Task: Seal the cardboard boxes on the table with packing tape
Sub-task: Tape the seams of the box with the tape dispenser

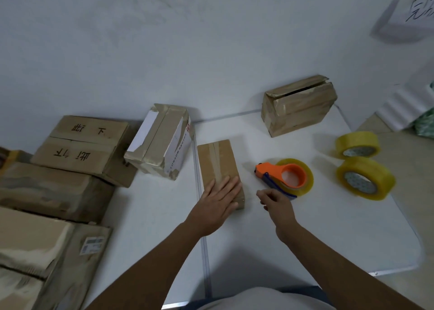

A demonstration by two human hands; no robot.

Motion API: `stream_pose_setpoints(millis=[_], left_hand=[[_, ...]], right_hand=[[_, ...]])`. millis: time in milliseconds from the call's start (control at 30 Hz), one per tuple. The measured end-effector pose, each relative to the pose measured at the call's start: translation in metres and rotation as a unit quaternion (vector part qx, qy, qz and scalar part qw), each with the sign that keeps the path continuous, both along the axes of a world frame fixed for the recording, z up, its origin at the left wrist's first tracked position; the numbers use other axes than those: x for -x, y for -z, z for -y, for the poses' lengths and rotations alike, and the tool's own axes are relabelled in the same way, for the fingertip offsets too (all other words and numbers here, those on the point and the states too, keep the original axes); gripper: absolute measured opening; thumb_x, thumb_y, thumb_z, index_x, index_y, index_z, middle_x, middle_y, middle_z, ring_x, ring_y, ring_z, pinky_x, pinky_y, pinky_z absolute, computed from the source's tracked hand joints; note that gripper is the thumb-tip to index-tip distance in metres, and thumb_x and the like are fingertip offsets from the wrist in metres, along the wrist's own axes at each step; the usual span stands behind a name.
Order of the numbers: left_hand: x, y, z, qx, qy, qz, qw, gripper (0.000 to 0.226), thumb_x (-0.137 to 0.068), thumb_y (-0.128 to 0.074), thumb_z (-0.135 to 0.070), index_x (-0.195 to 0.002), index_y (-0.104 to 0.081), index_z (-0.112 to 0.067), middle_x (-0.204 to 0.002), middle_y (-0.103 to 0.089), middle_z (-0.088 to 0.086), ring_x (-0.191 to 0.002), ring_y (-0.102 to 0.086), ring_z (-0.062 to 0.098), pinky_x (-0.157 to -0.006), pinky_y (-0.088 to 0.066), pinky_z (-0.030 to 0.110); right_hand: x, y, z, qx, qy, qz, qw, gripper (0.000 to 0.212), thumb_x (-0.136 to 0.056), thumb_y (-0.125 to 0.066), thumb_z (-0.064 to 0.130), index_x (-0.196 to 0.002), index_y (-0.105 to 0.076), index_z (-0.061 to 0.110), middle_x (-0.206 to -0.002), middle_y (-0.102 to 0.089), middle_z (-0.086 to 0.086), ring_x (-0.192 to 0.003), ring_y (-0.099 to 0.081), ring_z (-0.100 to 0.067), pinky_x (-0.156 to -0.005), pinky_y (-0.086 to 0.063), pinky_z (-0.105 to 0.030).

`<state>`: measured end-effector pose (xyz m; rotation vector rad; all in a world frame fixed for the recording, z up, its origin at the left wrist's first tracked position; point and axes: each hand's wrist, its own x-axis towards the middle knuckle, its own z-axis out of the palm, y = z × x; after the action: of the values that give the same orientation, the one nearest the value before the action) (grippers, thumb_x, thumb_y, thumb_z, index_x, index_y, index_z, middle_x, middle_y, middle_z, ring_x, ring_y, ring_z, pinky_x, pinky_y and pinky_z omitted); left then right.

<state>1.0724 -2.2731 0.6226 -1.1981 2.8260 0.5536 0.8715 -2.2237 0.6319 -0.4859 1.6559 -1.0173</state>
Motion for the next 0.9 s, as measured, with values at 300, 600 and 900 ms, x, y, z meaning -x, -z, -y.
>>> stream_pose_setpoints(millis=[300, 600, 900], left_hand=[[0.0, 0.007, -0.002, 0.022, -0.022, -0.033, 0.999, 0.055, -0.106, -0.011, -0.048, -0.158, -0.017, -0.03, -0.165, -0.008, -0.015, -0.151, 0.007, 0.001, -0.123, 0.006, 0.034], [0.0, 0.023, 0.0, 0.172, 0.024, 0.02, 0.985, 0.063, -0.098, -0.047, -0.029, -0.156, -0.027, -0.019, -0.163, -0.026, -0.001, -0.15, -0.022, 0.019, -0.118, -0.026, 0.046], [0.03, 0.0, 0.009, 0.196, -0.095, 0.006, 0.976, 0.066, -0.085, -0.042, -0.074, -0.126, -0.057, -0.024, -0.118, -0.06, -0.004, -0.103, -0.055, 0.019, -0.081, -0.047, 0.042]], right_hand=[[-0.005, 0.003, -0.009, 0.028, 0.052, 0.037, 0.998, 0.011, -0.089, -0.07, 0.018, -0.084, -0.069, 0.008, -0.088, -0.067, 0.002, -0.084, -0.057, -0.013, -0.077, -0.046, -0.026], [-0.001, 0.005, -0.009, 0.035, 0.055, 0.034, 0.997, 0.011, -0.089, -0.069, 0.017, -0.085, -0.072, 0.008, -0.084, -0.066, 0.003, -0.081, -0.057, -0.01, -0.076, -0.046, -0.025], [0.001, 0.015, -0.006, 0.04, 0.019, -0.035, 0.998, 0.017, -0.093, -0.063, 0.03, -0.083, -0.073, 0.021, -0.089, -0.071, 0.009, -0.091, -0.062, -0.009, -0.083, -0.047, -0.03]])
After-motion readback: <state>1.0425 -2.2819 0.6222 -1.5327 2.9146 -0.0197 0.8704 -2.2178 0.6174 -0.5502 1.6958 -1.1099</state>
